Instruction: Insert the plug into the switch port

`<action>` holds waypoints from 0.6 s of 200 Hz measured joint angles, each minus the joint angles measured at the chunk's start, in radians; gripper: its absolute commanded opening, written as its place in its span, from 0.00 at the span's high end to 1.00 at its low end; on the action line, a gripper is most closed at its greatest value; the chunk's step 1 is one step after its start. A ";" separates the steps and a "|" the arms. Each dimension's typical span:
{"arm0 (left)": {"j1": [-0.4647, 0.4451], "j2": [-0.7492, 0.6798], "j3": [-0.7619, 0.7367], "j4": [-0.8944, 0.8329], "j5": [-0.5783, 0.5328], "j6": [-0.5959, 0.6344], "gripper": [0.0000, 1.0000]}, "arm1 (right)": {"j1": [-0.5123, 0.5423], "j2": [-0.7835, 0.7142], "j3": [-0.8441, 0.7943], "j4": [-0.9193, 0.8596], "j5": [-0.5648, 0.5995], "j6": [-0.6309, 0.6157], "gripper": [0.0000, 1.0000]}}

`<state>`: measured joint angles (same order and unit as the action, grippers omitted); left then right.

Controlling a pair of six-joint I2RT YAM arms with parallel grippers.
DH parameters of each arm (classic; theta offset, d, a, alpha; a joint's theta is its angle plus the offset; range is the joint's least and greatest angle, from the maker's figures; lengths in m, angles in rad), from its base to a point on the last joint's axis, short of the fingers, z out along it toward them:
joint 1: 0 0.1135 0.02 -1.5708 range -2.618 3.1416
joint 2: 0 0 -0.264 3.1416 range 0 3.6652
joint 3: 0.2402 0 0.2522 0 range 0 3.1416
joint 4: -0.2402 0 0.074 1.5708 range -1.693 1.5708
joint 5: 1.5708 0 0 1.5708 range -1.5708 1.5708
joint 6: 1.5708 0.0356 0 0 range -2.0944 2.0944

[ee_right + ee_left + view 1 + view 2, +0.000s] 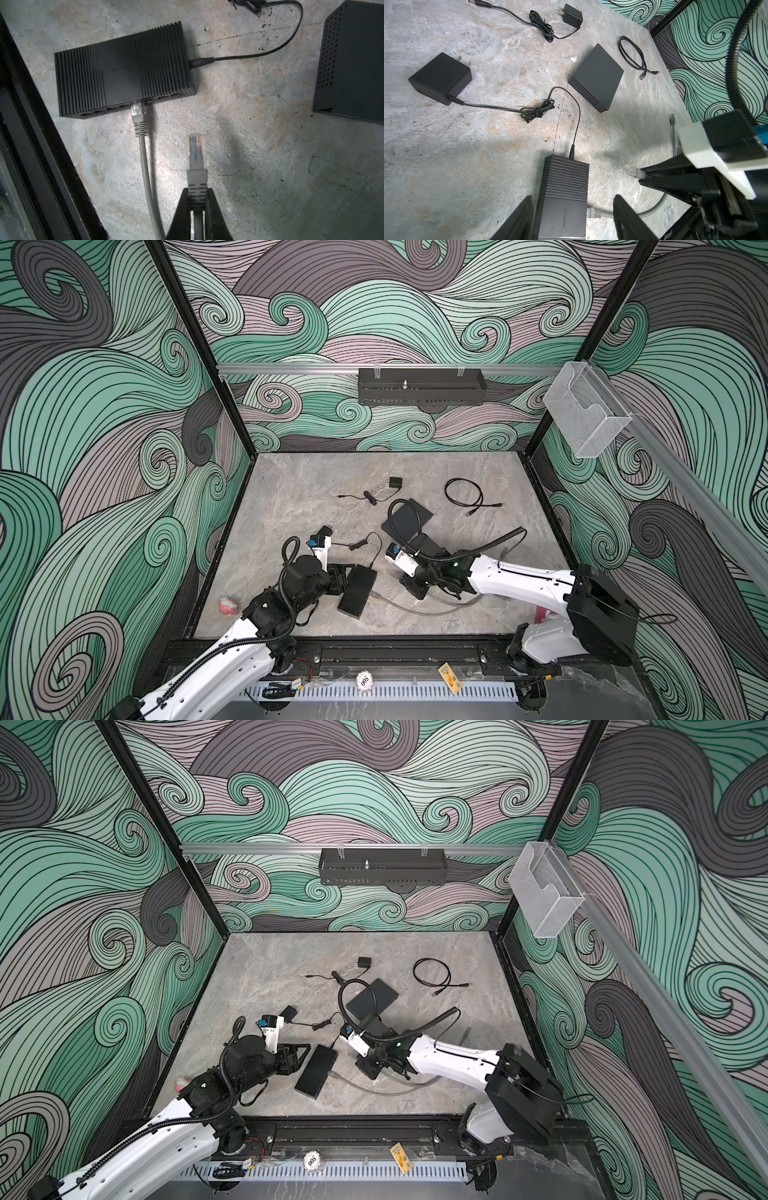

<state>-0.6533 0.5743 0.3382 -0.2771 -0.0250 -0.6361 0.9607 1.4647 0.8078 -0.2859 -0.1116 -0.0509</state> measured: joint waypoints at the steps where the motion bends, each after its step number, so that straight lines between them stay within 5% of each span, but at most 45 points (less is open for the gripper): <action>1: 0.000 0.000 0.000 0.000 0.000 0.000 0.37 | 0.000 0.000 0.000 0.000 0.000 0.000 1.00; 60: 0.000 0.087 0.000 -0.001 -0.005 0.000 0.30 | 0.000 0.040 -0.001 -0.002 -0.017 0.001 1.00; 80: 0.000 0.107 0.000 -0.015 0.001 0.000 0.02 | 0.000 0.048 -0.003 -0.002 -0.022 0.008 1.00; 120: 0.000 0.066 0.000 -0.026 0.030 -0.005 0.01 | 0.000 0.043 -0.019 -0.001 -0.025 0.032 1.00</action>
<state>-0.6533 0.6403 0.3386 -0.3027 0.0051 -0.6411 0.9607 1.5074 0.7883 -0.2871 -0.1364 -0.0189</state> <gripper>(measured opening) 0.986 0.109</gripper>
